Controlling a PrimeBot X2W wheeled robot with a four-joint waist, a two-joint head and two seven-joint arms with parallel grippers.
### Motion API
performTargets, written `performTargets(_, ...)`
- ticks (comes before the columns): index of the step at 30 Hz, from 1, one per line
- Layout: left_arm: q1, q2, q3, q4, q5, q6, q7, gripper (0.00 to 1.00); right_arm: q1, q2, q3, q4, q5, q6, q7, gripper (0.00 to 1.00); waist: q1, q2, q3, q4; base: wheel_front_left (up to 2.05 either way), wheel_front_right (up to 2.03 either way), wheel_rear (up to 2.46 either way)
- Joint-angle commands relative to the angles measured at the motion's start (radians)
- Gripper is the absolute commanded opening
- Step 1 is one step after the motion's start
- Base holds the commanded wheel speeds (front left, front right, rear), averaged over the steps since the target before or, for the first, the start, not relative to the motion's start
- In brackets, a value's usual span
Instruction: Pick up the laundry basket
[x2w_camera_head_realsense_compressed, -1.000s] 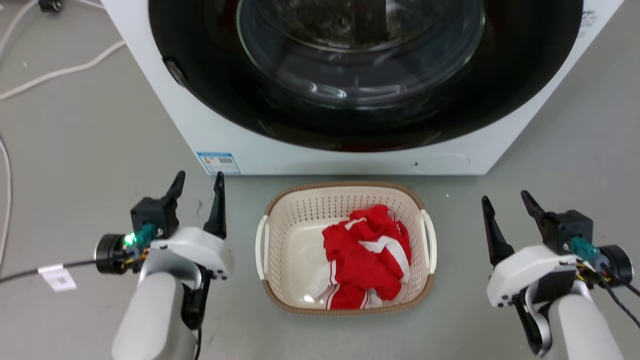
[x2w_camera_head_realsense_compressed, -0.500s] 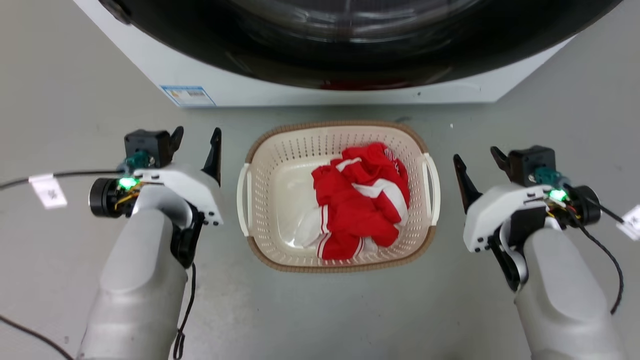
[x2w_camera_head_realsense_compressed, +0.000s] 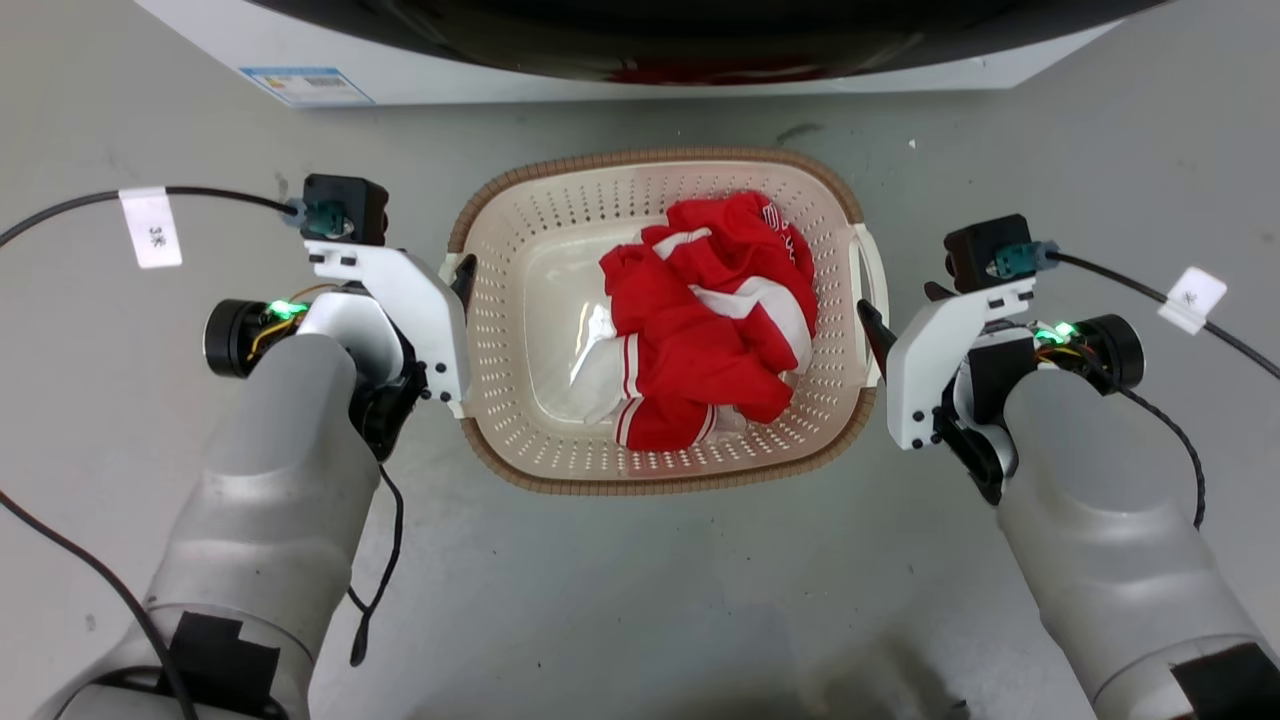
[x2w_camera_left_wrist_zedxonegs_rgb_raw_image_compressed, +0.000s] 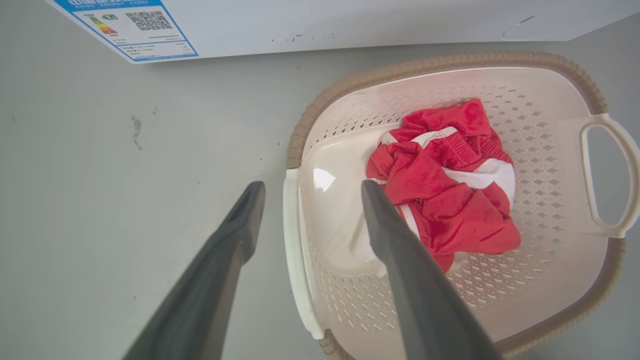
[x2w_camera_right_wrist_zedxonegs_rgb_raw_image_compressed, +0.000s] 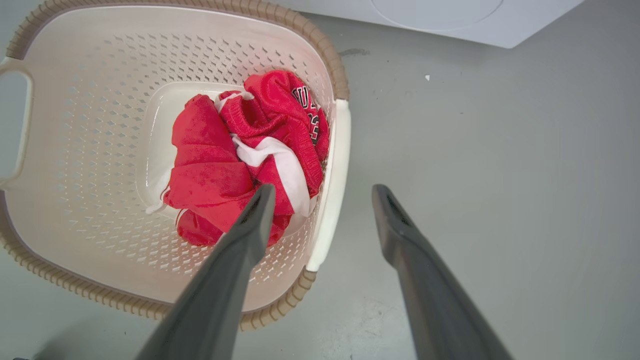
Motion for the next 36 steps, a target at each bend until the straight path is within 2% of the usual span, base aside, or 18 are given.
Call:
performTargets(1,-0.023,0.009,-0.015,0.01,-0.019,0.001,0.012,1.0,-0.034,0.002,0.016,0.027,0.02,-0.001,0.007,1.0,-0.0002,0.0,0.024,-0.004,0.0,0.0,0.0)
performTargets(7,-0.063,0.037,-0.084,0.046,-0.095,0.001,0.062,1.0,-0.115,0.002,0.097,0.11,0.096,-0.001,0.039,1.0,-0.0002,0.0,0.088,-0.015,0.0,0.0,0.0)
performTargets(15,-0.108,0.061,-0.155,0.069,-0.152,0.001,0.085,1.0,-0.2,0.002,0.185,0.162,0.164,-0.001,0.077,1.0,-0.0002,0.0,0.164,-0.019,0.0,0.0,0.0)
performTargets(24,-0.146,0.061,-0.228,0.1,-0.212,0.001,0.064,1.0,-0.245,0.002,0.266,0.205,0.23,-0.001,0.081,1.0,-0.0002,0.0,0.23,-0.009,0.0,0.0,0.0)
performTargets(30,-0.165,0.054,-0.255,0.111,-0.243,0.001,0.057,1.0,-0.259,0.002,0.286,0.225,0.255,-0.001,0.07,1.0,-0.0002,0.0,0.249,-0.002,0.0,0.0,0.0)
performTargets(31,-0.167,0.052,-0.259,0.113,-0.253,0.001,0.06,0.8,-0.259,0.002,0.287,0.229,0.261,-0.001,0.07,0.47,-0.0002,0.0,0.251,-0.002,0.0,0.0,0.0)
performTargets(32,-0.171,0.054,-0.261,0.114,-0.259,0.001,0.053,0.35,-0.263,0.002,0.289,0.232,0.265,-0.001,0.065,0.28,-0.0002,0.0,0.252,-0.002,0.0,0.0,0.0)
performTargets(33,-0.175,0.056,-0.266,0.115,-0.264,0.001,0.047,0.0,-0.266,0.002,0.292,0.232,0.272,-0.001,0.061,0.0,-0.0002,0.0,0.253,-0.001,0.0,0.0,0.0)
performTargets(36,-0.173,0.056,-0.281,0.118,-0.286,0.001,0.047,0.0,-0.269,0.005,0.306,0.235,0.285,0.0,0.05,0.0,-0.0002,0.0,0.252,-0.002,0.0,0.0,0.0)
